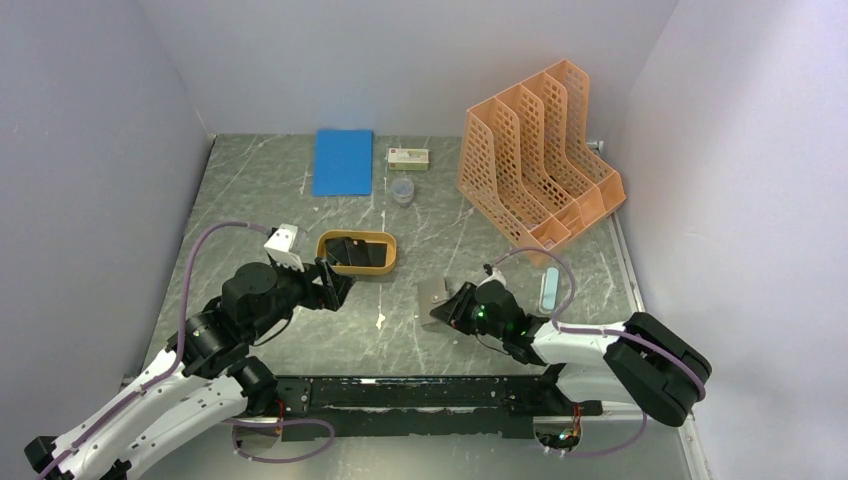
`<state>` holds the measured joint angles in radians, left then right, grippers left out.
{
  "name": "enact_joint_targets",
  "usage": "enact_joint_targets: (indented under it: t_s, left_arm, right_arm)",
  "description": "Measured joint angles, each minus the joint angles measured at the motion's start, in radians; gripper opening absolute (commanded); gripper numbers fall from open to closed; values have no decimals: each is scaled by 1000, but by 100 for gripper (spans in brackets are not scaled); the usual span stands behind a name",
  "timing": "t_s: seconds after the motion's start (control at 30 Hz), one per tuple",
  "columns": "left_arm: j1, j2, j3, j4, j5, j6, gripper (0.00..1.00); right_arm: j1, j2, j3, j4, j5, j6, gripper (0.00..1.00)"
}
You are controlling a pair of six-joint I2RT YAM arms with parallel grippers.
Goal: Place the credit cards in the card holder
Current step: Place the card holder at the center of the board, then reset both arms
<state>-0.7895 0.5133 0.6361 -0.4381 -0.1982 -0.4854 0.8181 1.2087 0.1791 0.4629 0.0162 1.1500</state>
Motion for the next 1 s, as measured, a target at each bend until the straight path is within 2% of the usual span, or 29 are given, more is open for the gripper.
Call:
enact_joint_targets:
  t_s: [0.1, 0.27, 0.5, 0.6, 0.77, 0.87, 1.0]
  left_arm:
    - [0, 2, 0, 0, 0, 0, 87]
    - [0, 2, 0, -2, -5, -1, 87]
    - [-1, 0, 4, -19, -39, -5, 88]
    - [-1, -8, 4, -22, -49, -9, 88]
    - [-1, -9, 4, -24, -59, -12, 87]
    - [-1, -9, 4, -24, -60, -12, 87]
    - [-2, -4, 4, -24, -60, -12, 87]
  right_arm:
    - [0, -3, -6, -21, 2, -10, 49]
    - [0, -69, -7, -93, 14, -33, 58]
    - [-1, -217, -4, -258, 26, -68, 62]
    - [-1, -294, 2, -339, 33, -88, 60]
    - [-2, -411, 71, -488, 66, -154, 45]
    - [-3, -400, 127, -518, 81, -194, 32]
    - [-20, -319, 167, -505, 89, -217, 27]
